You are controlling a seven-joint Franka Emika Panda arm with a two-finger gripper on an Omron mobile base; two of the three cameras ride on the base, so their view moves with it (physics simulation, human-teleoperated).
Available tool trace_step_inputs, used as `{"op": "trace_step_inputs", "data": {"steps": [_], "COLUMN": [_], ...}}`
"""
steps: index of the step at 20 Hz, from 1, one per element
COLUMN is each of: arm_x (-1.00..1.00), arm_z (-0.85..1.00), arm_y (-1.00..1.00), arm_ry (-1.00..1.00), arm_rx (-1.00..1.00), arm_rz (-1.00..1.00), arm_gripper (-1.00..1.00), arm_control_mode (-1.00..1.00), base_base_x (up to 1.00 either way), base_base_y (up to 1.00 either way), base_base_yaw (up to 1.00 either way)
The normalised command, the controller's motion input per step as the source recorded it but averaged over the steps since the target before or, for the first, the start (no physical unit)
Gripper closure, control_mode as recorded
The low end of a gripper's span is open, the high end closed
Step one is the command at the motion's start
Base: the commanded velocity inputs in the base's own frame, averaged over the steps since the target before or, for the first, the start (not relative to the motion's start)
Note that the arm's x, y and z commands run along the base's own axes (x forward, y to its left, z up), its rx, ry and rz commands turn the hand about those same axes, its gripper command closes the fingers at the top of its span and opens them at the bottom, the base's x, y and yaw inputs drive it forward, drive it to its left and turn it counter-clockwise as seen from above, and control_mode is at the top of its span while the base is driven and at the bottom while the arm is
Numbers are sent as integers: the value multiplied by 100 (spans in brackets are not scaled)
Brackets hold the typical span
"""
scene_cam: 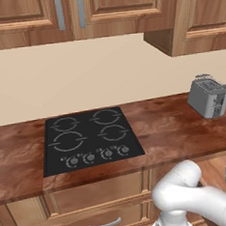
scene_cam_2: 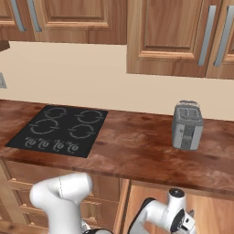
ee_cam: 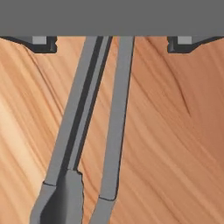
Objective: Take the tongs from the drawer on the right and place them on the dining counter next to the tray containing the hot dog.
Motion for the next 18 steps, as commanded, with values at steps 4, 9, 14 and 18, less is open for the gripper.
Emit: {"op": "trace_step_inputs", "data": {"steps": [4, 9, 14, 18], "arm_x": [0, 0, -5, -36], "arm_z": [-46, -31, 0, 17], "arm_y": [-44, -17, -4, -18], "arm_ry": [0, 1, 0, -5], "arm_rx": [3, 6, 0, 1], "arm_rz": [-6, -6, 0, -7], "arm_gripper": [-100, 100, 100, 100], "arm_control_mode": [-100, -100, -100, -100], "base_base_x": [0, 0, 0, 0], "base_base_y": [0, 0, 0, 0], "base_base_yaw": [0, 0, 0, 0]}}
